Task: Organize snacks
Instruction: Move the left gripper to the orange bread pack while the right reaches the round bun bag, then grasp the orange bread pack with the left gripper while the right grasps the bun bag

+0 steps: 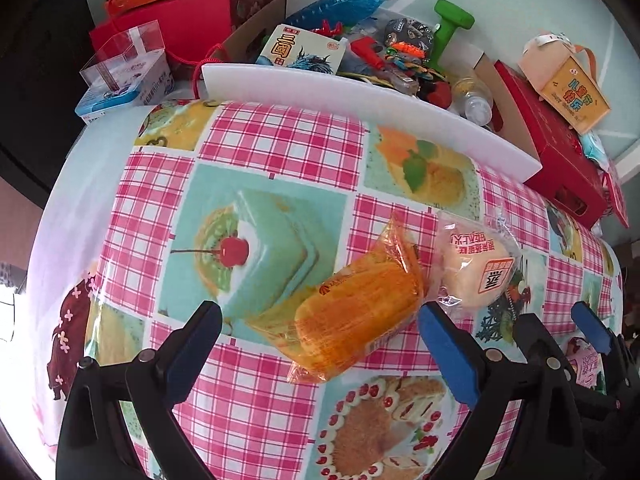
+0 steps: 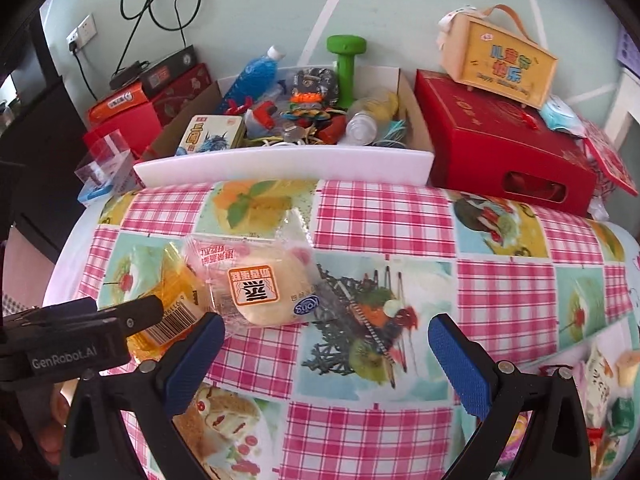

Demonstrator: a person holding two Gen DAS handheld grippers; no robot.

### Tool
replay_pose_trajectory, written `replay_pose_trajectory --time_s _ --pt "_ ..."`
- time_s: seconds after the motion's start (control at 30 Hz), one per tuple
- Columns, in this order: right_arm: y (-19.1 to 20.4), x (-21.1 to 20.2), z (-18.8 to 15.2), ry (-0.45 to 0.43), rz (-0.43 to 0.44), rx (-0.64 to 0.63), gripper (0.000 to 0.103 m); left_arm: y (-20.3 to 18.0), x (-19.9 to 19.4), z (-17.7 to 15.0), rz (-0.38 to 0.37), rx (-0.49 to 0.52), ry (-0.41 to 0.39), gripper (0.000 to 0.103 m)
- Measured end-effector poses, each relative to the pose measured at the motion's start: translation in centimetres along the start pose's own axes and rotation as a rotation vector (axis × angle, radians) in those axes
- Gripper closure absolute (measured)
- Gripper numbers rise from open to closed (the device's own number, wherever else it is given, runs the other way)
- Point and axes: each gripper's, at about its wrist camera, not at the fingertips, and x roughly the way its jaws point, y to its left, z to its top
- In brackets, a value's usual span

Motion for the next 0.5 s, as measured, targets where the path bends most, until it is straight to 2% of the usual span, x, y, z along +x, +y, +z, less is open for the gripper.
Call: replay_pose_trajectory --time_s 0.23,0.3,0.43,0.5 --pt "-0.3 1.2 0.1 0.016 -0.015 -0.003 0.000 -0.2 1.4 -0.3 -0.007 0.023 0.020 0.010" --pt "-0.5 1.3 0.1 0.019 -0.018 0.000 0.000 -0.6 1.7 -0.5 -0.019 0.037 0.023 0.019" --pt "-0.7 1.5 0.1 0.024 -0.019 0.001 0.000 -1.7 2.1 -0.7 -0.016 0.064 0.023 0.026" --pt "-0.7 1.4 0.1 0.024 -0.014 -0.002 0.000 -2.1 2.3 -0.8 -0.012 0.073 0.026 0.035"
